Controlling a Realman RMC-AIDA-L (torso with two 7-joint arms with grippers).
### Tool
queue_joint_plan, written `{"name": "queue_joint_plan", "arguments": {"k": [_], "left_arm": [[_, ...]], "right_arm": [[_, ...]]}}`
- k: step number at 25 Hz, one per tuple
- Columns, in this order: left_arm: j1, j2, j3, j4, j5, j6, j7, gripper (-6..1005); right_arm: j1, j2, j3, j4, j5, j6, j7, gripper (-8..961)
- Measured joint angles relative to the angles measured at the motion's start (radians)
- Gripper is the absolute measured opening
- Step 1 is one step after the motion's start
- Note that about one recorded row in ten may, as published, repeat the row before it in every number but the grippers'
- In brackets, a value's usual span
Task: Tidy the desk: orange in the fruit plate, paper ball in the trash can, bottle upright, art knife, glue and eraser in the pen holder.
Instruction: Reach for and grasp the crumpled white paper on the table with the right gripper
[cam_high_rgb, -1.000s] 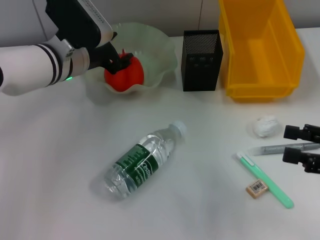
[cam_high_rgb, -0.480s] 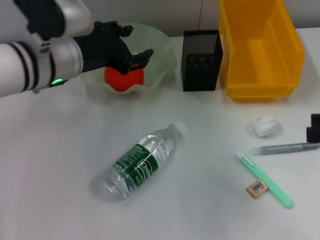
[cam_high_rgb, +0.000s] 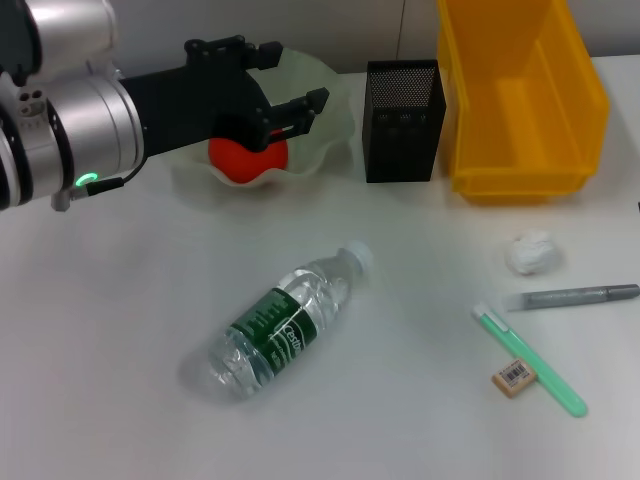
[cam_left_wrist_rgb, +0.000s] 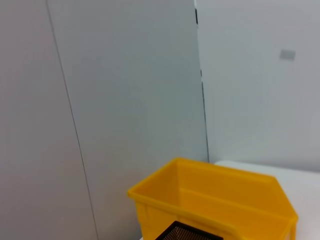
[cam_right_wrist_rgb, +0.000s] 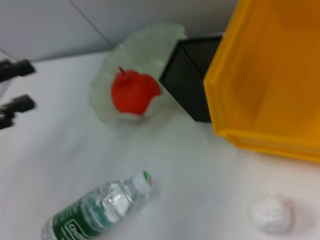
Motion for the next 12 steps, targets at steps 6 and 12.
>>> {"name": "queue_joint_plan", "arguments": {"k": [6, 12], "left_arm": [[0.015, -0.003, -0.004, 0.029, -0.044, -0.003, 0.026, 668], [0.017, -0.005, 0.001, 0.037, -0.049, -0.004, 0.043, 669]], "right_arm": [[0.145, -0.1, -0.01, 0.267, -0.103, 0.016, 0.01, 710], [0.215, -0.14, -0.106, 0.37, -0.2, 0.112, 0.011, 694]]}}
